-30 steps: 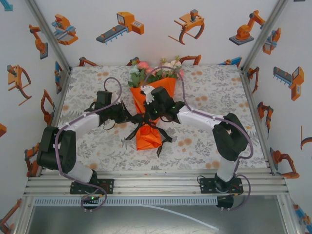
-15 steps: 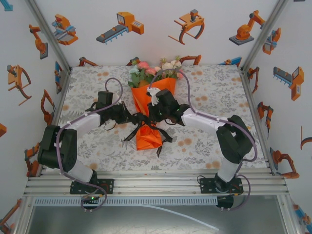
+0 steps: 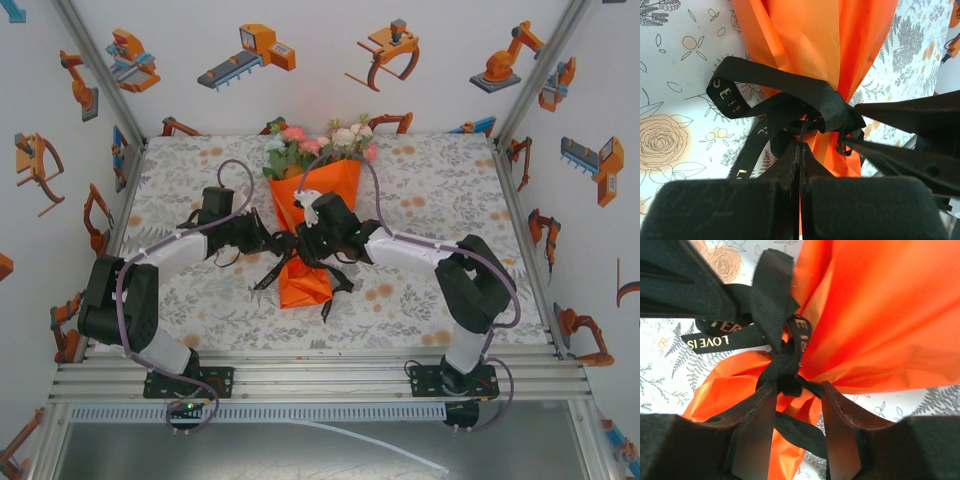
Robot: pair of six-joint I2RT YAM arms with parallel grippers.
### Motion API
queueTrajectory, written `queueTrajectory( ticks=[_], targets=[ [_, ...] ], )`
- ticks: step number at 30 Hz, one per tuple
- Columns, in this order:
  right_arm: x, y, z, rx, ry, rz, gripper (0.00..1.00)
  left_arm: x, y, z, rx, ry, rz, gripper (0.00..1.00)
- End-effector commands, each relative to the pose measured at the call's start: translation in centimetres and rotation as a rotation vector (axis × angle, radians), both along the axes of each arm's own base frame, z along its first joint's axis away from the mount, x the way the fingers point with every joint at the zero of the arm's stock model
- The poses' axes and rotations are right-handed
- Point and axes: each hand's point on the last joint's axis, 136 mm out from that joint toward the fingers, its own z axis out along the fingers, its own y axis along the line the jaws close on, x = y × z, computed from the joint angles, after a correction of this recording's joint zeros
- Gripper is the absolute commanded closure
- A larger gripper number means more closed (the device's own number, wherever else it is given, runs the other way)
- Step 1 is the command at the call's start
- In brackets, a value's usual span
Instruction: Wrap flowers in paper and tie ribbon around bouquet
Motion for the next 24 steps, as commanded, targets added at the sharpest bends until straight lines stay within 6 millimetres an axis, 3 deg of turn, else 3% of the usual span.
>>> queueTrajectory(
  ticks=[1, 5, 10, 12, 15, 20, 24],
  targets=[
    [-0.3, 1.6, 0.5, -0.011, -0.047, 0.039, 0.53, 0.7, -0.7, 0.9, -0.025, -0.024, -0.013, 1.0],
    [-0.9, 1.8, 1.4, -0.005, -0.07, 0.051, 0.43, 0.7, -0.9, 0.9, -0.03, -0.023, -0.018, 1.0],
    [0.4, 0.2, 4.7, 0.038, -0.121, -0.003, 0.41, 0.7, -0.9, 0.9, -0.03, -0.024, -0.02, 1.0],
    [1.2, -0.4, 5.2, 0.044, -0.124, -0.029, 0.42, 0.7, -0.9, 0.9, -0.031, -0.024, -0.019, 1.0],
    [2.2, -0.9, 4.9, 0.039, -0.115, -0.051, 0.47, 0.6, -1.0, 0.9, -0.031, -0.023, -0.019, 1.0],
    [2.8, -0.5, 3.9, 0.02, -0.109, -0.045, 0.66, 0.6, -1.0, 0.9, -0.03, -0.024, -0.02, 1.0],
    [2.5, 0.3, 3.3, 0.025, -0.075, -0.007, 0.6, 0.6, -0.9, 0.9, -0.029, -0.023, -0.019, 1.0]
  ],
)
